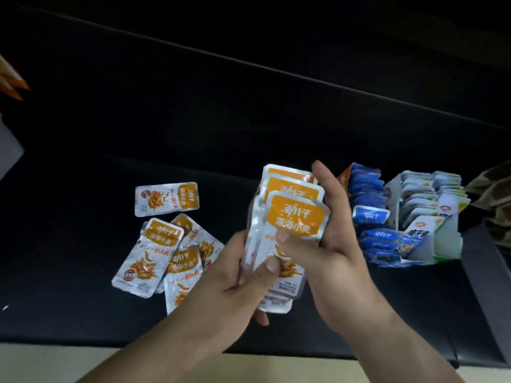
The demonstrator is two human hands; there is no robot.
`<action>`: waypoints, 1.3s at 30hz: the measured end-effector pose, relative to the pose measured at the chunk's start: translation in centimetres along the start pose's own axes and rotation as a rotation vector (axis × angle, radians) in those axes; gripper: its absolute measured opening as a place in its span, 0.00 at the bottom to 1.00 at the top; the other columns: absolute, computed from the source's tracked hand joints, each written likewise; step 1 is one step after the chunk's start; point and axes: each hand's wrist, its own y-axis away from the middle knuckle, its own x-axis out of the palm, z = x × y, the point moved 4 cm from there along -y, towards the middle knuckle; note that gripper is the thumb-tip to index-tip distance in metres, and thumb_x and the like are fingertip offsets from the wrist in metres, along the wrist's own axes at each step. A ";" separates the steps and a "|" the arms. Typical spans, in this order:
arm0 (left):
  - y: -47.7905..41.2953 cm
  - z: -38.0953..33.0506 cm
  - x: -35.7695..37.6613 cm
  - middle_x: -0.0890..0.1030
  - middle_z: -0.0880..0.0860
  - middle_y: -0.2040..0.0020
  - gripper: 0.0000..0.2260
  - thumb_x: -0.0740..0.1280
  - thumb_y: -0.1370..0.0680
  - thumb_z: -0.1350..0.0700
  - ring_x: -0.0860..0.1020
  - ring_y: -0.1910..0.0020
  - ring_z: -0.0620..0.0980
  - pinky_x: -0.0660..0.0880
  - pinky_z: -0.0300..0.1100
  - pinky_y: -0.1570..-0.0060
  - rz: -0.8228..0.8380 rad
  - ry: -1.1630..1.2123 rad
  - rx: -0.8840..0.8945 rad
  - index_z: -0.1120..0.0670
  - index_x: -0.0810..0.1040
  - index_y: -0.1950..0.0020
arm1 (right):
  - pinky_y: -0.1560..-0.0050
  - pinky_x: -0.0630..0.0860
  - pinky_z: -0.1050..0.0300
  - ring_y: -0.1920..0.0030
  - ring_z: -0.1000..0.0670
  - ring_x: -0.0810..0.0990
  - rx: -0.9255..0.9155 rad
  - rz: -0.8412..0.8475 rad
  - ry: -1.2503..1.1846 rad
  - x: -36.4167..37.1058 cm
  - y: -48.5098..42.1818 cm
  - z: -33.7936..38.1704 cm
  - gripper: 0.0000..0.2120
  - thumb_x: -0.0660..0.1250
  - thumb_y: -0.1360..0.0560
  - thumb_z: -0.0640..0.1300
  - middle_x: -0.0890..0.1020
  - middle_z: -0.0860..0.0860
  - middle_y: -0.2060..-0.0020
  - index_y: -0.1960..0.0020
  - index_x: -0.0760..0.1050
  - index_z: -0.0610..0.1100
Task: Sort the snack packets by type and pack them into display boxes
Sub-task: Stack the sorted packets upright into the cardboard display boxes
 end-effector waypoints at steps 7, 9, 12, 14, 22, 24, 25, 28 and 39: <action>-1.1 0.4 -0.2 0.84 0.39 0.43 0.20 0.71 0.19 0.52 0.83 0.44 0.39 0.83 0.41 0.47 -0.016 -0.105 -0.008 0.36 0.71 0.32 | 0.39 0.80 0.33 0.38 0.40 0.82 0.012 0.099 0.052 -0.9 0.6 -0.5 0.50 0.70 0.30 0.28 0.81 0.50 0.38 0.26 0.59 0.73; -1.2 0.6 0.0 0.84 0.39 0.43 0.23 0.74 0.21 0.55 0.83 0.43 0.39 0.82 0.41 0.46 -0.030 -0.138 -0.001 0.37 0.72 0.31 | 0.38 0.79 0.35 0.36 0.42 0.81 -0.002 0.117 0.092 -0.3 1.0 -1.0 0.48 0.70 0.30 0.29 0.80 0.52 0.36 0.25 0.59 0.70; -0.8 1.0 0.1 0.84 0.39 0.43 0.20 0.75 0.22 0.53 0.82 0.43 0.38 0.81 0.38 0.46 -0.041 -0.208 -0.014 0.37 0.74 0.34 | 0.40 0.80 0.33 0.38 0.42 0.82 0.007 0.076 0.097 -0.8 1.4 -1.5 0.41 0.72 0.31 0.31 0.81 0.51 0.39 0.29 0.65 0.64; -0.3 1.3 0.3 0.83 0.37 0.46 0.17 0.75 0.22 0.51 0.82 0.45 0.35 0.79 0.33 0.50 -0.070 -0.257 -0.019 0.37 0.76 0.37 | 0.42 0.81 0.33 0.40 0.42 0.83 -0.008 0.059 0.135 -1.5 1.6 -1.2 0.41 0.73 0.32 0.30 0.81 0.53 0.40 0.30 0.66 0.63; 1.6 3.5 3.2 0.82 0.35 0.45 0.22 0.73 0.21 0.54 0.80 0.45 0.31 0.79 0.32 0.46 -0.199 -0.265 -0.097 0.35 0.70 0.33 | 0.51 0.81 0.65 0.46 0.57 0.85 0.064 0.226 0.561 -3.0 3.5 -0.9 0.43 0.74 0.27 0.28 0.82 0.61 0.44 0.30 0.64 0.68; 1.1 3.6 3.6 0.81 0.35 0.43 0.26 0.73 0.22 0.57 0.80 0.43 0.33 0.79 0.37 0.40 -0.172 -0.307 -0.080 0.32 0.69 0.33 | 0.52 0.80 0.68 0.49 0.60 0.85 0.126 0.270 0.564 -3.0 3.9 -1.4 0.41 0.75 0.27 0.31 0.82 0.64 0.46 0.34 0.62 0.70; 0.7 3.4 3.5 0.81 0.36 0.43 0.26 0.72 0.22 0.59 0.80 0.43 0.34 0.80 0.38 0.41 -0.161 -0.316 -0.054 0.32 0.70 0.33 | 0.50 0.81 0.65 0.48 0.58 0.85 0.129 0.267 0.560 -3.0 3.7 -1.7 0.40 0.76 0.27 0.32 0.83 0.63 0.46 0.35 0.62 0.70; -0.5 2.3 2.4 0.82 0.36 0.44 0.24 0.73 0.21 0.58 0.82 0.46 0.34 0.81 0.33 0.51 -0.133 -0.278 0.012 0.33 0.71 0.36 | 0.42 0.82 0.46 0.43 0.48 0.85 0.060 0.124 0.438 -4.0 2.9 -2.3 0.41 0.75 0.29 0.26 0.83 0.52 0.42 0.32 0.67 0.64; -2.7 4.9 -0.5 0.79 0.42 0.45 0.16 0.70 0.22 0.44 0.76 0.48 0.40 0.73 0.30 0.53 -0.268 -0.920 0.229 0.42 0.77 0.35 | 0.41 0.78 0.65 0.32 0.54 0.75 -0.189 0.194 0.744 -3.5 1.8 -2.9 0.49 0.73 0.29 0.25 0.71 0.54 0.32 0.20 0.58 0.57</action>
